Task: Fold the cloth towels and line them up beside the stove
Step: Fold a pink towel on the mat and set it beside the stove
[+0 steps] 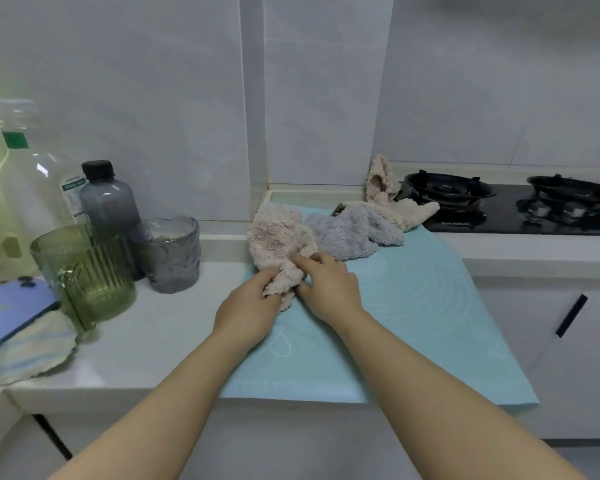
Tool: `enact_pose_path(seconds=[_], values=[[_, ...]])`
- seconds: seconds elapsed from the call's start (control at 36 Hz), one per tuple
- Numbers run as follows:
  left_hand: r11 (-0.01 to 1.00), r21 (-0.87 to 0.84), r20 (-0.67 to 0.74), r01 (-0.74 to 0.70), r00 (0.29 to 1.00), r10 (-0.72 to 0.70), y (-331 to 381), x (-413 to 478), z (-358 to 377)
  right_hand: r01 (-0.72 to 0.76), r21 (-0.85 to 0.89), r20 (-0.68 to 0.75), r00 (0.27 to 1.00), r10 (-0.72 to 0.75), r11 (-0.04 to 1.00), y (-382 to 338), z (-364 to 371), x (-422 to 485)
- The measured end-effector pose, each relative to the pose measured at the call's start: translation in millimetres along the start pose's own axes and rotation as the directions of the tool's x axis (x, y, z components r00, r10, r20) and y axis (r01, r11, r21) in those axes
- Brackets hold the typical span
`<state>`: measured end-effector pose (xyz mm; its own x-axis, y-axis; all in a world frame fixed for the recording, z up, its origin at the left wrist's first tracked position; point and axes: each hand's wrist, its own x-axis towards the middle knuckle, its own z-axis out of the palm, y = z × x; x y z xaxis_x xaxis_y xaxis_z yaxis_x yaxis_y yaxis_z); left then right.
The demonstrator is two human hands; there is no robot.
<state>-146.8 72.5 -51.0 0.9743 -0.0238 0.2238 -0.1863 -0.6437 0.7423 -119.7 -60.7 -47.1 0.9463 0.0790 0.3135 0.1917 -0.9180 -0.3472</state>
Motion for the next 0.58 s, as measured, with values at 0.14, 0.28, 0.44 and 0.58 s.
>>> enact_pose_path(seconds=[0.14, 0.28, 0.44, 0.58], values=[[0.999, 0.008, 0.014, -0.044, 0.999, 0.043, 0.7, -3.2, -2.2, 0.056, 0.032, -0.154, 0.987, -0.05, 0.998, 4.2, -11.5, 3.4], [0.976, 0.11, -0.013, -0.19, 0.981, 0.192, 7.7, 1.6, -15.2, 0.113, -0.006, -0.226, 0.968, -0.112, 0.994, 16.9, -50.8, -12.6], [0.886, 0.239, 0.196, -0.397, 0.914, 0.356, 43.6, 5.2, -40.1, 0.13, 0.022, -0.03, 0.991, -0.129, 0.991, 30.6, -89.8, -37.6], [0.976, 0.016, 0.623, -0.217, 0.765, 0.16, 60.8, -2.4, -63.1, -0.054, 0.247, 0.397, 0.916, -0.05, 0.967, 32.0, -119.0, -55.1]])
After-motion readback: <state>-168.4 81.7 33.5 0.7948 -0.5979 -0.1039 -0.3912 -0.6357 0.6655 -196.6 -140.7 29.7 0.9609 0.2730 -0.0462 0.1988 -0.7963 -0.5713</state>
